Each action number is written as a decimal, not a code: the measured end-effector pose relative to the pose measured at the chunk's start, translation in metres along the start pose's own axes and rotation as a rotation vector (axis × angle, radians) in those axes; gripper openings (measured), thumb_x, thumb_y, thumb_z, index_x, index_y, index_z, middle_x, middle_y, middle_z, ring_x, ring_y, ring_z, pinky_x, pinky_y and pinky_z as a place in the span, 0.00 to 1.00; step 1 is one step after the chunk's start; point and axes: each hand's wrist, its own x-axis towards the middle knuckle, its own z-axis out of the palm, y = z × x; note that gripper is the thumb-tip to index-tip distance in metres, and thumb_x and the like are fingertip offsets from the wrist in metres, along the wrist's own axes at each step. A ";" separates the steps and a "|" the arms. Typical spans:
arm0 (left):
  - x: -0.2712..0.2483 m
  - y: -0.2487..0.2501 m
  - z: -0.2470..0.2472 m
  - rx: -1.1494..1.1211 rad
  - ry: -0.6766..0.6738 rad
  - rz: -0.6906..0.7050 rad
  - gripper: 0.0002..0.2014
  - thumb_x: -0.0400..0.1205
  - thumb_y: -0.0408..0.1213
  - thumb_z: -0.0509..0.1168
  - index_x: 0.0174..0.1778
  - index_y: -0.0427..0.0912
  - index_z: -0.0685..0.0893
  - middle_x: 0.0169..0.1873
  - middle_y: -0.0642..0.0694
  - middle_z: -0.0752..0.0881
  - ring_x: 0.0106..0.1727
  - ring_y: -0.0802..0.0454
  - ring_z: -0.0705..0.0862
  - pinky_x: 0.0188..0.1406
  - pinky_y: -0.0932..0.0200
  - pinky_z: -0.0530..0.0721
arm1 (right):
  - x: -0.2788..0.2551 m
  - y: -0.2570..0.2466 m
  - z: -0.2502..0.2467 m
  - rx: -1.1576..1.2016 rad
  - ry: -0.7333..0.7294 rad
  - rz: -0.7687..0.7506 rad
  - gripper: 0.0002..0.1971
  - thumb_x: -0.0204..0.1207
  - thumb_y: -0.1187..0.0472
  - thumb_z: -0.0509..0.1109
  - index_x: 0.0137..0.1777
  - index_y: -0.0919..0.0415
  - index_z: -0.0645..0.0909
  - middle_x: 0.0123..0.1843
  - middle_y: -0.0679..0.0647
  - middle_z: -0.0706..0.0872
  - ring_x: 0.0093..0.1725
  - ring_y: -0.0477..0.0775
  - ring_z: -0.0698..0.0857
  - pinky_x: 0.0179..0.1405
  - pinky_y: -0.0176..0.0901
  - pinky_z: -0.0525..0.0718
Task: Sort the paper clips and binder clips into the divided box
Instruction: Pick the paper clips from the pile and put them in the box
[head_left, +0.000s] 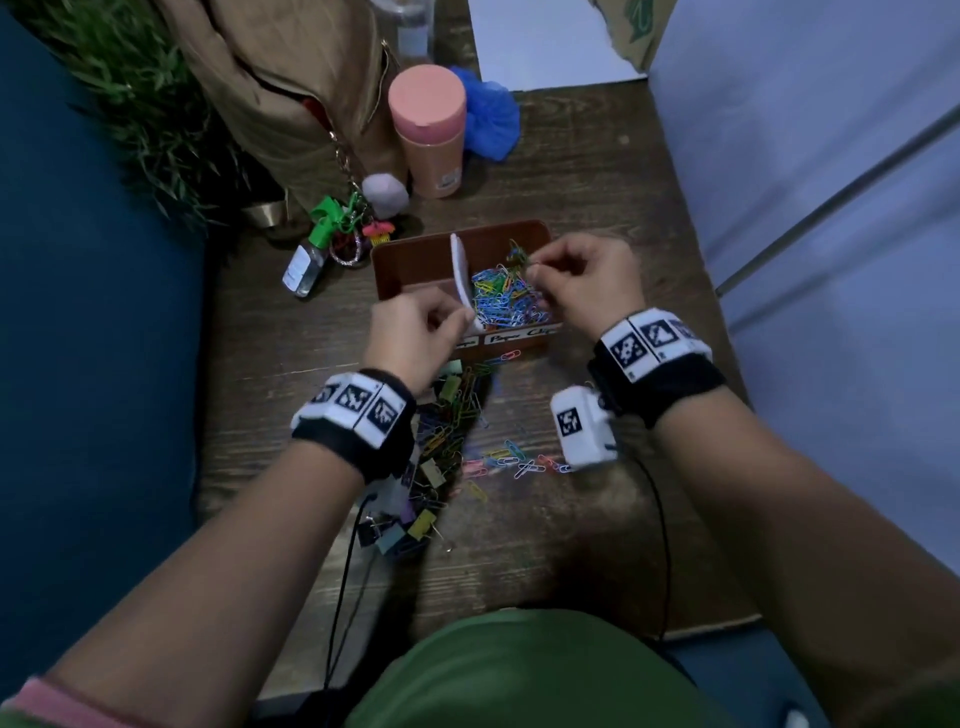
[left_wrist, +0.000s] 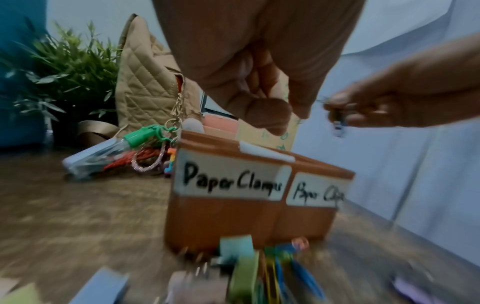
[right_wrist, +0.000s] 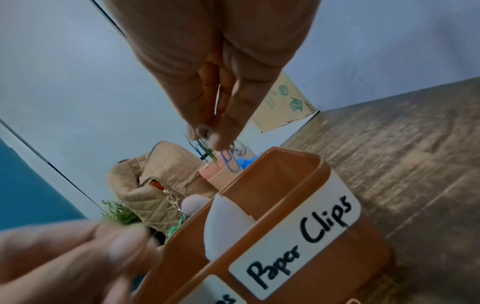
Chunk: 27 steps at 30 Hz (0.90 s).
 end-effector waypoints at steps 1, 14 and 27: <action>-0.013 -0.005 0.001 0.008 -0.020 -0.015 0.07 0.76 0.45 0.71 0.38 0.46 0.88 0.30 0.52 0.85 0.32 0.58 0.80 0.30 0.73 0.70 | 0.005 -0.003 0.004 -0.053 -0.019 -0.015 0.05 0.68 0.64 0.77 0.39 0.53 0.87 0.32 0.49 0.87 0.30 0.46 0.86 0.36 0.44 0.88; -0.101 -0.066 0.046 0.324 -0.415 0.006 0.06 0.78 0.37 0.69 0.49 0.45 0.86 0.50 0.46 0.87 0.53 0.46 0.84 0.56 0.52 0.83 | -0.127 0.097 0.003 -0.723 -0.474 -0.027 0.27 0.56 0.44 0.81 0.51 0.55 0.78 0.54 0.55 0.80 0.55 0.59 0.80 0.50 0.51 0.81; -0.114 -0.088 0.037 0.320 -0.411 -0.080 0.09 0.74 0.30 0.70 0.46 0.47 0.87 0.46 0.46 0.87 0.48 0.46 0.85 0.50 0.51 0.85 | -0.138 0.134 0.018 -0.784 -0.339 0.108 0.40 0.47 0.48 0.86 0.56 0.60 0.72 0.58 0.60 0.75 0.57 0.63 0.76 0.54 0.54 0.81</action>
